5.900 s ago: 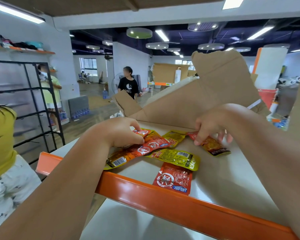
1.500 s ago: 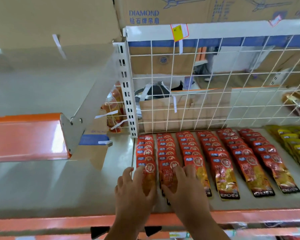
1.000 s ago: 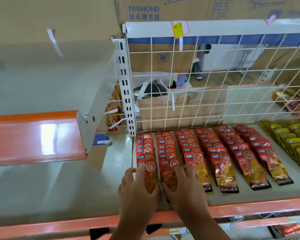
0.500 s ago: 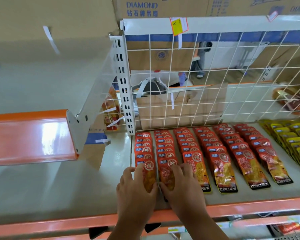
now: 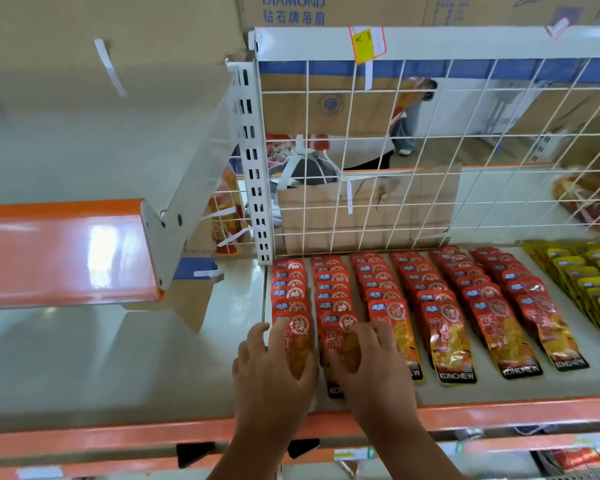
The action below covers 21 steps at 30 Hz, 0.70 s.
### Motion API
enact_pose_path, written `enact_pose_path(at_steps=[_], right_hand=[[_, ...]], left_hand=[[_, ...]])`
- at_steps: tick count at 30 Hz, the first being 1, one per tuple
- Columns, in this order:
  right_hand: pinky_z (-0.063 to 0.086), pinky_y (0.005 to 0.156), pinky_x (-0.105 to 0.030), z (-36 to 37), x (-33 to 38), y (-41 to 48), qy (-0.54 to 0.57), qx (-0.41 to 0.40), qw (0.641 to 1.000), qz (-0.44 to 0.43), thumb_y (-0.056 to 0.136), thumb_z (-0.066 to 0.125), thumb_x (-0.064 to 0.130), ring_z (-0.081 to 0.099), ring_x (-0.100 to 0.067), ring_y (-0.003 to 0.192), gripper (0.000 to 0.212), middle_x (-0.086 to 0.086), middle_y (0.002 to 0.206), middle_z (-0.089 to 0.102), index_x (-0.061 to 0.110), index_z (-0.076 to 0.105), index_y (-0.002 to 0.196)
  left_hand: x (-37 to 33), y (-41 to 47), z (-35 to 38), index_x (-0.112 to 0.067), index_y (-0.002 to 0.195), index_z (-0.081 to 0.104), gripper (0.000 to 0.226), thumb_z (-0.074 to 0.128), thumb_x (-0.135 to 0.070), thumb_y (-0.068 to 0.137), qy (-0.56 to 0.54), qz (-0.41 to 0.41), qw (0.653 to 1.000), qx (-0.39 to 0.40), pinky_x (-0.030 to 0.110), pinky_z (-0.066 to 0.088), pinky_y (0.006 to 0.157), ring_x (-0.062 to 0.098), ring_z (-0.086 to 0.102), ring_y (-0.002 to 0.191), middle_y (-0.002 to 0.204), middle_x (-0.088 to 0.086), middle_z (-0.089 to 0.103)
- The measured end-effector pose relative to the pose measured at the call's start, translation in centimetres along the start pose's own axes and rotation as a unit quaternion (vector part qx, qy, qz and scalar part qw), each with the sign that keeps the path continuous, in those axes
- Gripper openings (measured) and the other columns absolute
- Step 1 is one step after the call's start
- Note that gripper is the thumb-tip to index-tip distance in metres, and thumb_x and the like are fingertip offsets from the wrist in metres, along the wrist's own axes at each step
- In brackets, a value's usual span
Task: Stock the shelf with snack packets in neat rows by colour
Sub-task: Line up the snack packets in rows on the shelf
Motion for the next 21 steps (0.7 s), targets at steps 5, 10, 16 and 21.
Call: enact_pose_path(at_steps=[5,10,16,21], right_hand=[[0.047,0.069,-0.024,-2.1,0.1,0.7,0.023,-0.023,0.999,-0.026,0.088,0.068,0.044,0.056,-0.011,0.089,0.033,0.010,0.111,0.048,0.024,0.057,0.111],[0.047,0.073,-0.024,-5.6,-0.3,2.2,0.041,-0.048,0.996,-0.061,0.091,0.066,0.038,0.049,-0.006,0.089,0.027,0.014,0.108,0.042,0.021,0.058,0.110],[0.040,0.080,-0.024,-11.6,1.5,6.2,0.089,-0.040,0.990,-0.100,0.090,0.063,0.034,0.048,-0.008,0.097,0.024,0.009,0.108,0.050,0.024,0.059,0.112],[0.045,0.078,-0.030,-19.5,7.9,8.9,0.156,-0.074,0.964,-0.204,0.091,0.064,0.033,0.052,-0.007,0.088,0.027,0.015,0.102,0.051,0.032,0.056,0.117]], left_hand=[[-0.6,-0.3,-0.4,-0.035,0.139,0.041,0.063,0.055,-0.069,0.088,0.006,0.020,1.000,-0.020,0.040,0.044,0.102,0.014,0.046,0.127,0.141,-0.005,0.047],[-2.2,-0.5,-1.3,-0.032,0.136,0.046,0.060,0.050,-0.066,0.088,0.015,0.031,0.998,-0.044,0.046,0.044,0.102,0.019,0.049,0.128,0.140,-0.002,0.052],[-10.8,1.1,-6.2,-0.032,0.140,0.047,0.056,0.056,-0.055,0.091,0.006,0.102,0.989,-0.108,0.046,0.041,0.109,0.018,0.044,0.131,0.142,-0.003,0.049],[-20.8,3.3,-15.4,-0.024,0.135,0.058,0.052,0.060,-0.044,0.087,0.020,0.192,0.954,-0.229,0.044,0.040,0.108,0.024,0.048,0.129,0.135,-0.001,0.054]])
Point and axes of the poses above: each hand's wrist, its own y-axis towards the middle knuckle, its own z-axis out of the palm, x = y × z, the point moved 9 cm from there along y, towards the middle knuckle
